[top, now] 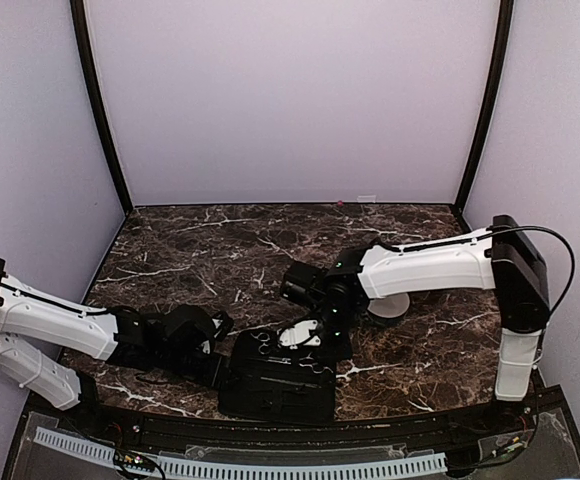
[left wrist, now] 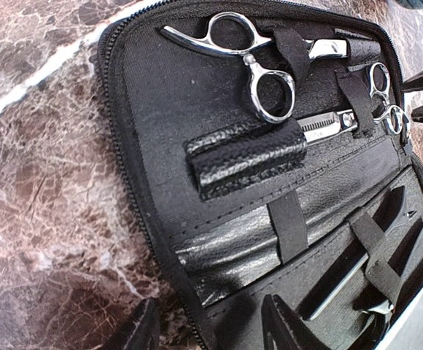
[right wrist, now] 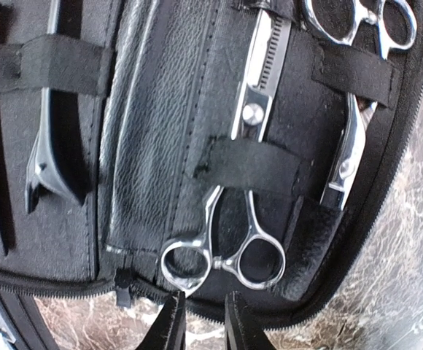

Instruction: Sort the hair-cutting tools

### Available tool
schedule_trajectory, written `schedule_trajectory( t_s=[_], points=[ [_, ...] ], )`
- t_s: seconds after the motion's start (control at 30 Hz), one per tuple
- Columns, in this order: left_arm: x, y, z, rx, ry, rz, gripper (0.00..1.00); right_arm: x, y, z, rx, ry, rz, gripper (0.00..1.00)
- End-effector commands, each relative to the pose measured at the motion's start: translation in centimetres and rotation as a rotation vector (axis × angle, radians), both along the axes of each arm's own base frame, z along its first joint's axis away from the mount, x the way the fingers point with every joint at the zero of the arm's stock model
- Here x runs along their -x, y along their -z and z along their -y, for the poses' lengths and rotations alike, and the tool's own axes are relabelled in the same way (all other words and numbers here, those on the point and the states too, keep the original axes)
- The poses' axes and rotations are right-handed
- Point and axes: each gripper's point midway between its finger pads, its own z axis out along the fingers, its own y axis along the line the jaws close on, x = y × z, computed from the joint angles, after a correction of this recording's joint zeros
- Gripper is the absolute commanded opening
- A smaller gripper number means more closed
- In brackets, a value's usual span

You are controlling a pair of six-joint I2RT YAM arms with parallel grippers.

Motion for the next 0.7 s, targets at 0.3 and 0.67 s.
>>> schedule_trajectory(
  t_s=[0.3,0.67],
  points=[
    [1.1,1.8,-1.4,-0.061,0.004,-0.061,0.49,0.4,1.9,-4.3,-0.025,-0.041,-0.029,0.18],
    [1.2,1.7,-1.4,-0.05,0.003,-0.06,0.49,0.7,1.8,-6.2,-0.035,-0.038,-0.052,0.17]
  ],
)
